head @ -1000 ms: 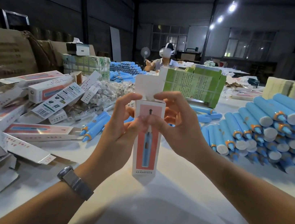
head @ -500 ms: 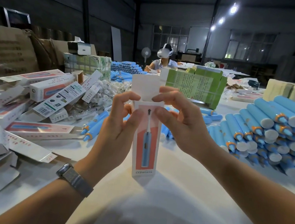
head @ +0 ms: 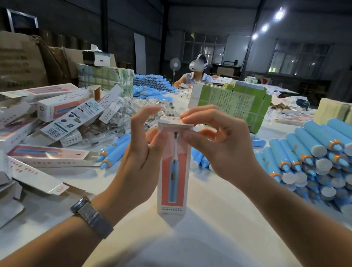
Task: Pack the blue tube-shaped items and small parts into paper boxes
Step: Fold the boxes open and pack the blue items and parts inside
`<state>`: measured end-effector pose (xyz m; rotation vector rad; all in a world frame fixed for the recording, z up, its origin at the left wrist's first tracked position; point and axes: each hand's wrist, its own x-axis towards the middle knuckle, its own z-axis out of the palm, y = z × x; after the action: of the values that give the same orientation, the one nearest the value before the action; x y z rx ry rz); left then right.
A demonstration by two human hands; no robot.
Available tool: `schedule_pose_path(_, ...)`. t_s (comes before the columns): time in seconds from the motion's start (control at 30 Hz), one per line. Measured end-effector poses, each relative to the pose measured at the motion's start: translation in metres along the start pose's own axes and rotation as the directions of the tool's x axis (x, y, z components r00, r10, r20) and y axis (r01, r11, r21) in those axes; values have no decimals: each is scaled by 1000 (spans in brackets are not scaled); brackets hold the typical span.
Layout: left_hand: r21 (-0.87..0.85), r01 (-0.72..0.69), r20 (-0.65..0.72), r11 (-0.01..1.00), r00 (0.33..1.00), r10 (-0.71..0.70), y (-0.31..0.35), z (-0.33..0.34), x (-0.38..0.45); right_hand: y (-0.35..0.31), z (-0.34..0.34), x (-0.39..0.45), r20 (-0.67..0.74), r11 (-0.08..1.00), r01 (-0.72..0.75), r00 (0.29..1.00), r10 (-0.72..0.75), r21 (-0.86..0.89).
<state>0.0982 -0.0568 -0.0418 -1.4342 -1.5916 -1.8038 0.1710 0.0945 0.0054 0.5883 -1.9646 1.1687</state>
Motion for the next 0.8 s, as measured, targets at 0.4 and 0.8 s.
schedule_pose_path(0.4,69,-91,-50,993,994,94,0,6,-2,-9,0,4,-1,999,-36,999,36,-35)
schedule_pose_path(0.8,-124,-7,-162,992,987,-13,11,12,1,-13,5,2,18,978,80,997,-78,-191)
